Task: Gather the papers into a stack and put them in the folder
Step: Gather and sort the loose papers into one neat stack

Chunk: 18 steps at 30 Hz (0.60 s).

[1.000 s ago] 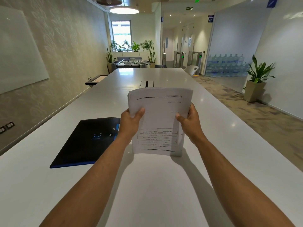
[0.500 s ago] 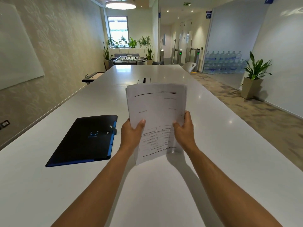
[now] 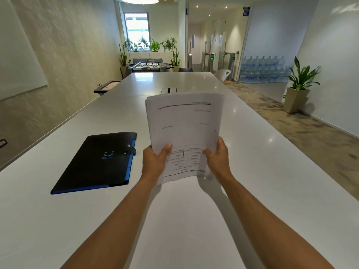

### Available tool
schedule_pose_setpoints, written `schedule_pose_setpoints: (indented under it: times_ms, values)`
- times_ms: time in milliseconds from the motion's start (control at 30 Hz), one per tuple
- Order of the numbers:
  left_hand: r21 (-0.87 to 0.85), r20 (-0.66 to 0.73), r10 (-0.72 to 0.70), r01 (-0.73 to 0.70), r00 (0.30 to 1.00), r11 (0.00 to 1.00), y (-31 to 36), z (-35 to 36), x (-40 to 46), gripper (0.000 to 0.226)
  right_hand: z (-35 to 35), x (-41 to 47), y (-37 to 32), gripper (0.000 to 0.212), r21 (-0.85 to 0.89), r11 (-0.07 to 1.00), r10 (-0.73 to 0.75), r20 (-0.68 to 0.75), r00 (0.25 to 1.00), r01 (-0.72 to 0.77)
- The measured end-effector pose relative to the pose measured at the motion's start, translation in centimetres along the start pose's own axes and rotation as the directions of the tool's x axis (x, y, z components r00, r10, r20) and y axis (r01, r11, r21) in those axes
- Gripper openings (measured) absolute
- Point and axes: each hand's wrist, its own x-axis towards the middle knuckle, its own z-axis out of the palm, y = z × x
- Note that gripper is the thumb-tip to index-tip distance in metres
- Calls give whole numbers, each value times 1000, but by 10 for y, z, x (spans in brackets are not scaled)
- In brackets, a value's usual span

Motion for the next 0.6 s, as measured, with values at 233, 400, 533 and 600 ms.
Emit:
schedule_pose_setpoints:
  times_ms: [233,400,533,600]
  values:
    - [-236,-102,-130,103,986,966,7,8,5,17,-12,2,14,63,130,970,223,-151,963,-205]
    - [-435,-64,-311,254,948,864,8,26,-6,20,7,-13,15,53,660,650,498,6,867,-377]
    - [-499,-46,-369,299,928,813,5,41,-20,20,14,-20,8,38,748,581,449,33,893,-320]
    - [-487,-21,-383,325,923,811,2,39,-23,21,9,-19,8,37,714,626,428,23,904,-315]
